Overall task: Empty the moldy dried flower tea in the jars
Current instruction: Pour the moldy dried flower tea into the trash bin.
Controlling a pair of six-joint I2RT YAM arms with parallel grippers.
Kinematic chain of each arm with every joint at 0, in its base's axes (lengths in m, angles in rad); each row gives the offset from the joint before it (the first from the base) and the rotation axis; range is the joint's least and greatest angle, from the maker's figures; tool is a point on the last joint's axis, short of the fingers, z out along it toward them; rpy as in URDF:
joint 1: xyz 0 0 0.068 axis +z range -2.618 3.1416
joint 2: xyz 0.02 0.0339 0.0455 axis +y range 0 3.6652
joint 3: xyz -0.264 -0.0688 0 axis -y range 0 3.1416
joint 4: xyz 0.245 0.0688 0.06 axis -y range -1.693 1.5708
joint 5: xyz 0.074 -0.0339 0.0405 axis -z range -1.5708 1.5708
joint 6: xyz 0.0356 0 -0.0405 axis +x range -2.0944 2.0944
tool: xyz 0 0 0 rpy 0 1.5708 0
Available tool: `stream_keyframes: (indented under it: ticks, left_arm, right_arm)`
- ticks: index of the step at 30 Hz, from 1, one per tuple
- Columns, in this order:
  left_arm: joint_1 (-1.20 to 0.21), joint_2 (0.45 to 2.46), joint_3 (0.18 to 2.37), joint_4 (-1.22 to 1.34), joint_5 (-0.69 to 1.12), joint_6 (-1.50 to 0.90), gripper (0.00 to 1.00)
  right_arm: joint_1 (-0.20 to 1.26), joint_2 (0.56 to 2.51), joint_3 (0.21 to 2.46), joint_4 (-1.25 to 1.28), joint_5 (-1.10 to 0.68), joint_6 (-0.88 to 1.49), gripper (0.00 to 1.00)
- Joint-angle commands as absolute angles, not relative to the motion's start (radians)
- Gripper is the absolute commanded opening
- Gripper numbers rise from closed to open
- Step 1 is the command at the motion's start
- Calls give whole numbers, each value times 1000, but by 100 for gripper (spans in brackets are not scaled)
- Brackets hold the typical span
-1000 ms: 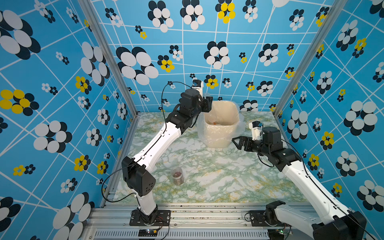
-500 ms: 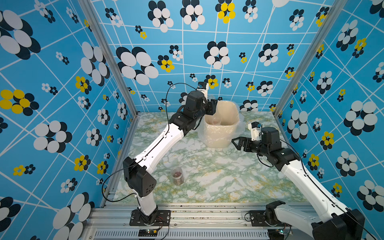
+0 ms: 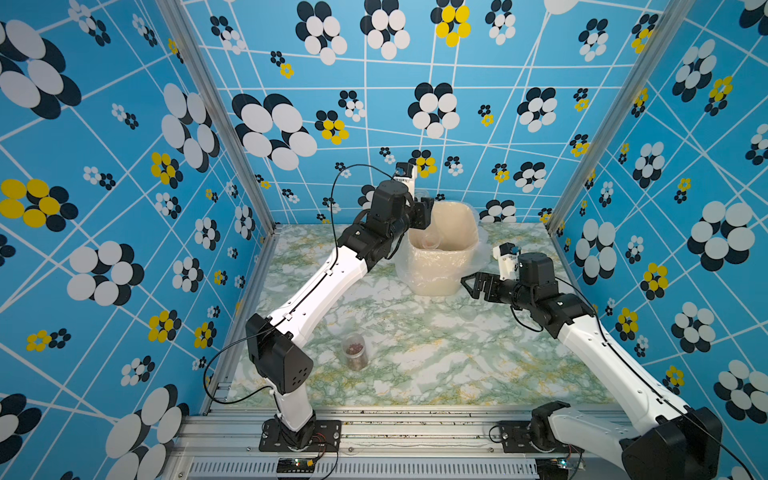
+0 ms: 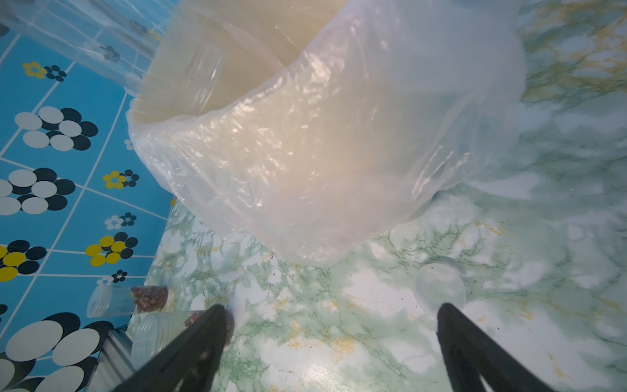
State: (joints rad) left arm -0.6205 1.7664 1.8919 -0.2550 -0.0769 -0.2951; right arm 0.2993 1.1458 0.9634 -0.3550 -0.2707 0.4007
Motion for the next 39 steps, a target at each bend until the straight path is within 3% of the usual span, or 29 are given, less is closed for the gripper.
stream_keyframes:
  ticks: [1,5,10,14,17,21,25,30,35,39]
  left_arm:
    - [-629,1751,1862,-186,-58,-294,0]
    - [-636,1750,1857,-179,-90,-264,0]
    - [-544,1752,1828,-147,85,-503,0]
    - [-619,1747,1858,-199,-80,-311,0]
    - [-607,1752,1864,-203,-46,-346,0]
    - [-659,1756,1890,-228,-152,-216,0]
    - [-599,1761,1864,-195,-16,-365,0]
    - [-654,1764,1884,-222,-125,-234,0]
    - [-592,1770,1873,-198,2,-381,0]
    - [-671,1776,1907,-231,-166,-193,0]
  right_arm:
    - [295,1141,960,-337,-282,408,99]
    - [295,1143,959,-335,-282,411,99]
    - [295,1139,956,-336,-281,412,99]
    - [295,1140,956,-336,-281,412,99]
    - [295,1143,956,-334,-282,413,99]
    - [295,1144,956,-331,-284,417,99]
    - [295,1146,955,-330,-285,417,99]
    - [295,1140,949,-334,-284,414,99]
    - [295,1147,953,-331,-288,419,99]
    - [295,1143,947,-331,-285,413,99]
